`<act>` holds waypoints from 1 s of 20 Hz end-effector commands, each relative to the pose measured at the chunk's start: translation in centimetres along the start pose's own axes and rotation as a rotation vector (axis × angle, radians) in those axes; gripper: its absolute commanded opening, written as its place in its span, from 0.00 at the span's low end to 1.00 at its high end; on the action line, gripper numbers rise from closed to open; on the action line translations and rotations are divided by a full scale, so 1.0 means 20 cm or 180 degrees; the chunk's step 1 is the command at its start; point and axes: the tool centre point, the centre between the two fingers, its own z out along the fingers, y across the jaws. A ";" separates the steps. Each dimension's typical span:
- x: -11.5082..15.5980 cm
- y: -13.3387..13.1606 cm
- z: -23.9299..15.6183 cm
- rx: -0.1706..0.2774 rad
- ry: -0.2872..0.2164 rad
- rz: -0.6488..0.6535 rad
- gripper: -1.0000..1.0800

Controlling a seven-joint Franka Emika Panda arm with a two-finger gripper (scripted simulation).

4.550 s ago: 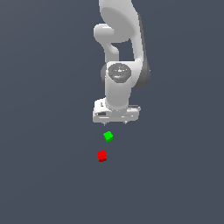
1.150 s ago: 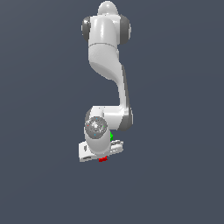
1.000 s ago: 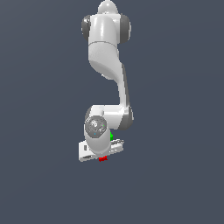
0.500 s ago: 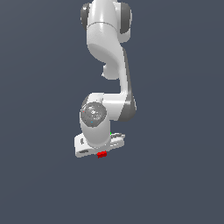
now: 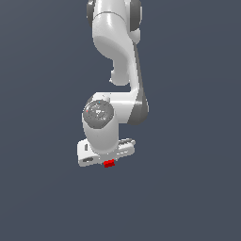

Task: Stack the red cube on top of the green cube.

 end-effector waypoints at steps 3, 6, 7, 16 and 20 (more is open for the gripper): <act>0.00 0.00 0.00 0.0000 0.0001 0.0000 0.00; -0.01 -0.01 0.01 0.0000 0.0001 0.0000 0.00; -0.02 -0.01 0.01 0.0000 0.0001 0.0000 0.00; -0.11 -0.06 0.07 0.0000 0.0001 0.0000 0.00; -0.19 -0.11 0.11 0.0000 0.0001 0.0000 0.00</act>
